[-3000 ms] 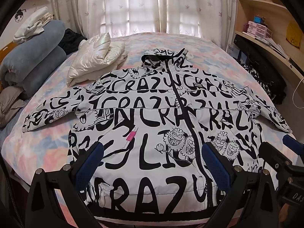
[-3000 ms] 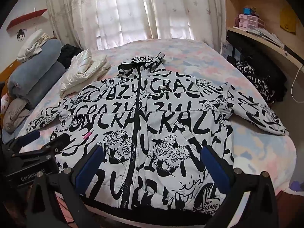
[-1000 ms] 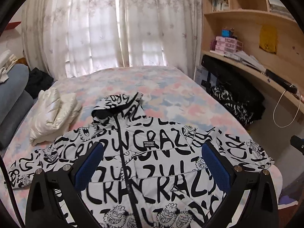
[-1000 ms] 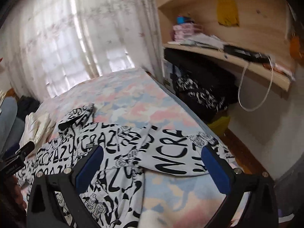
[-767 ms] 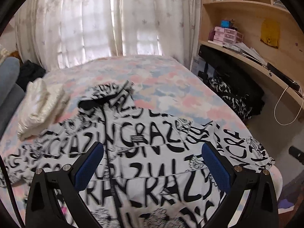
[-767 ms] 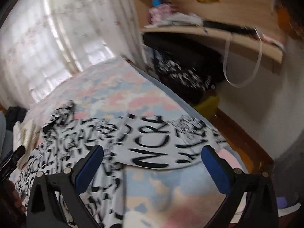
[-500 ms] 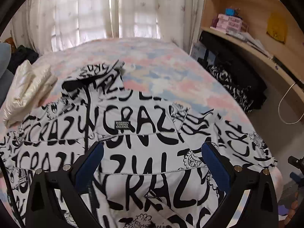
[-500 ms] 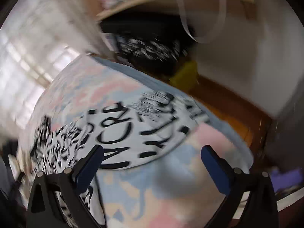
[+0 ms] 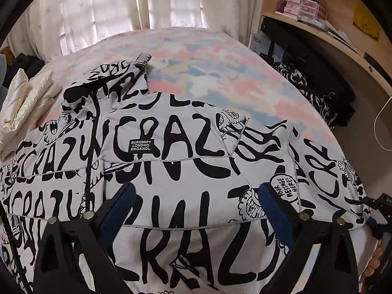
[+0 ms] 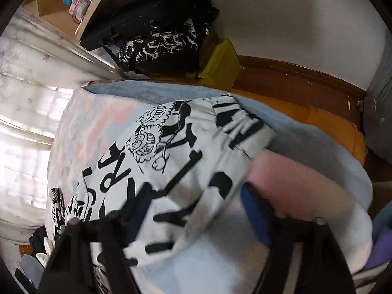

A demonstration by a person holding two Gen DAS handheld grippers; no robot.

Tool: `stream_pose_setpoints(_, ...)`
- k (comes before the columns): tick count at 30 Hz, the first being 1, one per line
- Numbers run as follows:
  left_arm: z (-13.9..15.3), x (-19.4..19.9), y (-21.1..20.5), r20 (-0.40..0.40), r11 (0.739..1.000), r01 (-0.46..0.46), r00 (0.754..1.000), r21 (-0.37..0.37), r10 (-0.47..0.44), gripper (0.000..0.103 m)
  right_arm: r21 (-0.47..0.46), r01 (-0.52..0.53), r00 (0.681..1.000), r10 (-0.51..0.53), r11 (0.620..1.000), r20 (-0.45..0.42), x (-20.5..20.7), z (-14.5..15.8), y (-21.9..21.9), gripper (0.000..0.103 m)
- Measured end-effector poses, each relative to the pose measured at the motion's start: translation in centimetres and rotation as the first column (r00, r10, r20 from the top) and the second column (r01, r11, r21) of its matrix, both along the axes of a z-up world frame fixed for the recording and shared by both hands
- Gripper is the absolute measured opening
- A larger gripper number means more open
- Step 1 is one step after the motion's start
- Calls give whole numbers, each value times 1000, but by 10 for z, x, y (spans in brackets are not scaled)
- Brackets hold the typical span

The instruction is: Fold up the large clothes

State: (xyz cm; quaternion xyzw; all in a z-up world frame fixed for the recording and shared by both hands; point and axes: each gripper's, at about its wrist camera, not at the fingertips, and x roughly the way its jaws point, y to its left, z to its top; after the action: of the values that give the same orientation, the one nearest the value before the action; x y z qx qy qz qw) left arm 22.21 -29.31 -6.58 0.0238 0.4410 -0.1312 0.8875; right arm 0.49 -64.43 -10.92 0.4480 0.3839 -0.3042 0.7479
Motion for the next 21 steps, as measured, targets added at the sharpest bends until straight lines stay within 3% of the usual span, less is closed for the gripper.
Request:
stream_pose_setpoints(4, 4, 0, 2, -4, 1000, 16, 1000, 4, -16, 74, -75, -19, 997, 14, 997, -78, 12, 2, 1, 12)
stream_pose_setpoints(7, 11, -2, 18, 15, 1000, 0, 1000, 4, 0, 73, -190, -33, 999, 28, 981, -31, 16, 37, 22, 8)
stream_pose_setpoints(10, 21, -4, 49, 35, 999, -36, 999, -2, 36, 73, -344, -92, 988, 128, 935, 84, 31, 95, 67, 7)
stream_pose_setpoints(13, 27, -6, 82, 41, 996, -87, 995, -22, 88, 73, -446, -194, 929, 309, 874, 201, 55, 149, 131, 7)
stream_pose_setpoints(16, 32, -11, 122, 60, 988, -148, 987, -49, 151, 73, -534, -325, 828, 507, 780, 237, 87, 186, 210, 7)
stream_pose_setpoints(18, 33, -14, 151, 74, 978, -195, 977, -71, 200, 73, -569, -439, 731, 645, 695, 224, 110, 196, 269, 7)
stream_pose_setpoints(21, 28, -15, 184, 60, 966, -239, 968, -96, 245, 73, -625, -540, 649, 752, 564, 118, 136, 188, 337, 10)
